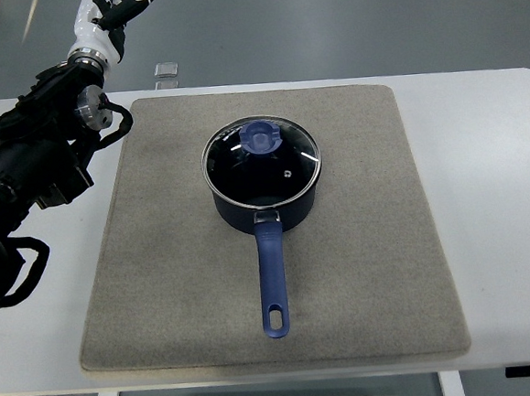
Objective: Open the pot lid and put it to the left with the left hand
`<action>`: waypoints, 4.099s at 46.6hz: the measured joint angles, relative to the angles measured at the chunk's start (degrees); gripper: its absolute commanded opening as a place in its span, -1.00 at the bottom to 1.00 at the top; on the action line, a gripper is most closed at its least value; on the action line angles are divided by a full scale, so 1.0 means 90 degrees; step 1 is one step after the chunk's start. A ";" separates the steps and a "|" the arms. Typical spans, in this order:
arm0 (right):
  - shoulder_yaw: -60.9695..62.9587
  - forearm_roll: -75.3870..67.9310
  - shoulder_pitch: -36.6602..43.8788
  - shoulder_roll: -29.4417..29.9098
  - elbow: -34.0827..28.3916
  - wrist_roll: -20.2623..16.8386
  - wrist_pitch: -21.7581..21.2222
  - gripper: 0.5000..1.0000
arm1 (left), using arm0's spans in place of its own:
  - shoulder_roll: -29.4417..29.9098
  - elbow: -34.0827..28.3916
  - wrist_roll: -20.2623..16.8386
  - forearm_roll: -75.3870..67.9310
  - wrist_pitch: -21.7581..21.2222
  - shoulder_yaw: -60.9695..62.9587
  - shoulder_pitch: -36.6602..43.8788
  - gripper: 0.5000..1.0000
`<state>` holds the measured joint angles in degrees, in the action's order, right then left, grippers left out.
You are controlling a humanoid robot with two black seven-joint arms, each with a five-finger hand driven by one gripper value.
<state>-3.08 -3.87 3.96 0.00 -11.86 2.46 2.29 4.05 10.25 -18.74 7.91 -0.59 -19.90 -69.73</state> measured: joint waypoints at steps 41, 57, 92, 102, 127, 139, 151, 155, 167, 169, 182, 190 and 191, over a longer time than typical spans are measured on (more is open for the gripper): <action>0.0001 0.0000 0.0000 0.0000 0.0000 0.0000 0.0000 0.66 | -0.0001 0.0004 -0.0214 -0.0020 -0.0001 0.0014 0.0021 0.96; 0.0002 0.0000 0.0000 0.0000 0.0000 0.0000 0.0000 0.66 | 0.0052 0.0338 -0.0141 -0.0019 0.0106 0.0035 -0.0027 0.96; 0.0000 0.0000 0.0000 0.0000 0.0000 0.0000 0.0000 0.66 | 0.0093 0.0445 -0.0168 -0.1195 0.0288 0.0129 -0.0203 0.95; 0.0000 0.0000 0.0000 0.0000 0.0000 0.0000 0.0000 0.66 | 0.0277 0.0465 -0.0174 -0.1877 0.1279 0.0147 -0.0424 0.95; 0.0001 0.0000 0.0000 0.0000 0.0000 0.0000 0.0000 0.66 | 0.1066 0.1815 -0.0243 -0.5208 0.2821 0.0149 -0.0835 0.93; 0.0000 0.0000 0.0000 0.0000 0.0000 0.0001 0.0000 0.66 | 0.1799 0.3345 -0.0292 -0.6629 0.3077 0.0147 -0.0841 0.91; 0.0000 0.0000 0.0000 0.0000 0.0000 0.0000 0.0000 0.66 | 0.2145 0.4083 -0.0942 -0.8377 0.3408 0.0152 -0.0931 0.90; 0.0000 0.0000 0.0000 0.0000 0.0000 0.0001 0.0000 0.66 | 0.2201 0.4189 -0.1319 -0.8877 0.3594 0.0152 -0.1029 0.90; 0.0000 0.0000 0.0000 0.0000 0.0000 0.0000 0.0000 0.66 | 0.2246 0.4429 -0.1808 -1.0173 0.3678 0.0152 -0.1065 0.87; 0.0000 0.0000 0.0000 0.0000 0.0000 0.0000 0.0000 0.66 | 0.2246 0.4443 -0.1808 -1.0305 0.3674 0.0152 -0.1053 0.86; 0.0001 0.0000 0.0000 0.0000 0.0000 0.0000 0.0000 0.66 | 0.2247 0.4467 -0.1808 -1.0587 0.3658 0.0591 -0.1166 0.85; 0.0000 0.0000 0.0000 0.0000 0.0000 0.0000 0.0000 0.66 | 0.2337 0.4574 -0.1808 -1.0946 0.3658 0.0743 -0.1410 0.85; 0.0000 0.0000 0.0000 0.0000 0.0000 0.0000 0.0000 0.66 | 0.2350 0.4574 -0.1808 -1.0982 0.3658 0.0744 -0.1417 0.85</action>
<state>-3.08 -3.87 3.95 0.00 -11.87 2.46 2.28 25.20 51.41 -35.01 -90.93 32.33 -13.21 -82.48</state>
